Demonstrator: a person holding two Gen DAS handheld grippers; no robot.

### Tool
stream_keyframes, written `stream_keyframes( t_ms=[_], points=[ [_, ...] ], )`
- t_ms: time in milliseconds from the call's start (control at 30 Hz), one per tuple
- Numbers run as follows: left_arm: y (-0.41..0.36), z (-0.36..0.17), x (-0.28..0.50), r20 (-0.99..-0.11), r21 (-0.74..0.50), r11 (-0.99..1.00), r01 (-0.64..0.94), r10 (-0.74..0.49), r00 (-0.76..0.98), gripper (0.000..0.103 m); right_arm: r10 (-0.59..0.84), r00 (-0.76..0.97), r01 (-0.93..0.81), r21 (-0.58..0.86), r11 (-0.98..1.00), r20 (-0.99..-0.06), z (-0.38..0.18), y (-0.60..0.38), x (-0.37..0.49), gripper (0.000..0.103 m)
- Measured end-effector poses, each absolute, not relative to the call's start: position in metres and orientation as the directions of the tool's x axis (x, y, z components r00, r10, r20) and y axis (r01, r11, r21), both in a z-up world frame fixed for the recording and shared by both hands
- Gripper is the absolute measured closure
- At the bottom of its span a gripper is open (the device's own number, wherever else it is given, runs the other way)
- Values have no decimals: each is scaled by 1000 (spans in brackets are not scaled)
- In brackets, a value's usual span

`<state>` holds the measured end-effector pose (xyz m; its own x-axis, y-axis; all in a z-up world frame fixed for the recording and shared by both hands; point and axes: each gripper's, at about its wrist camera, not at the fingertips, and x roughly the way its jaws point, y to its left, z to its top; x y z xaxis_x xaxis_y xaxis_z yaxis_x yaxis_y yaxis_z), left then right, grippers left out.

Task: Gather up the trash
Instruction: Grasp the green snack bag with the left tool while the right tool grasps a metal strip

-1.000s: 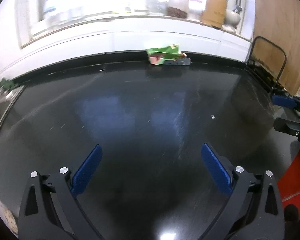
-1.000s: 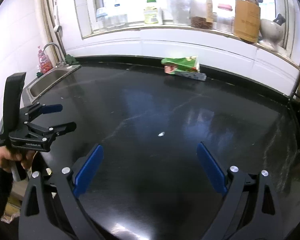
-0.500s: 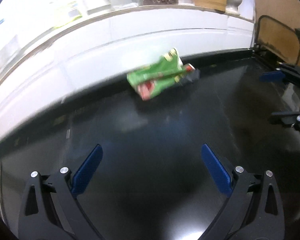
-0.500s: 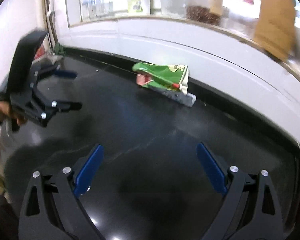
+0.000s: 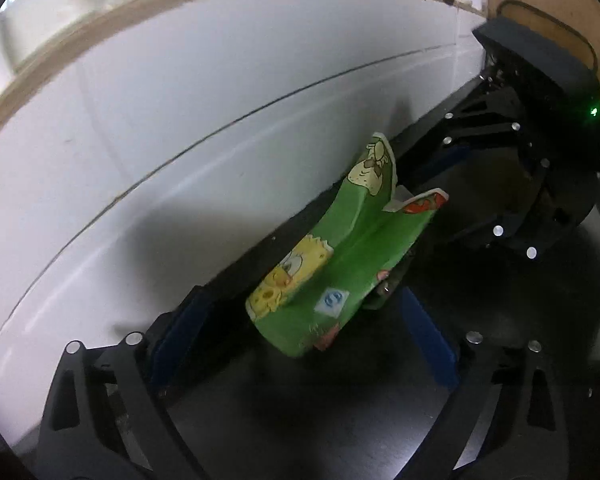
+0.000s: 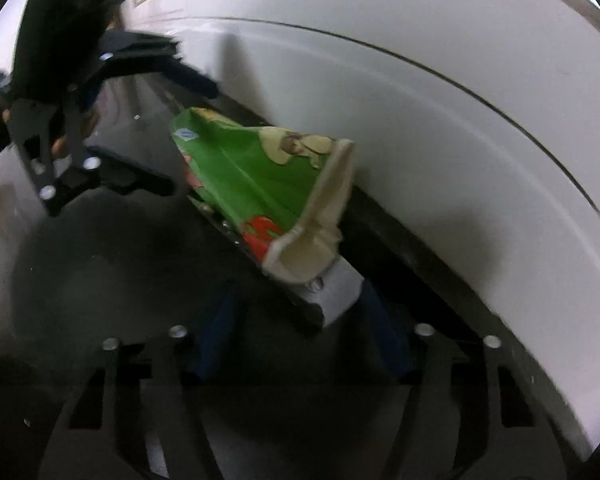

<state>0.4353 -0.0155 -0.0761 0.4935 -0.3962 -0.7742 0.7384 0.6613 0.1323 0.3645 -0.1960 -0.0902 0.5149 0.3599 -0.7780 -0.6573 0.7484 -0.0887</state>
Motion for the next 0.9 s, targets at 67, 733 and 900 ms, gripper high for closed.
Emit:
stream_keyframes(
  t_ms=[67,733,900],
  points=[
    [-16,-76,440,-770,117,655,747,-415,485,23,353,497,-672,-94,735,-793,-92,-191,365,70],
    [11,-33,331,-831,-130,719,683,-455,320,70,319,371,-454,130,881,-872,-49,-195,193,99],
    [20,-17,270,-849,-88,898,430,-294,439,70,334,452,-383,158,910,-827,-15,-203,172,99]
  ],
)
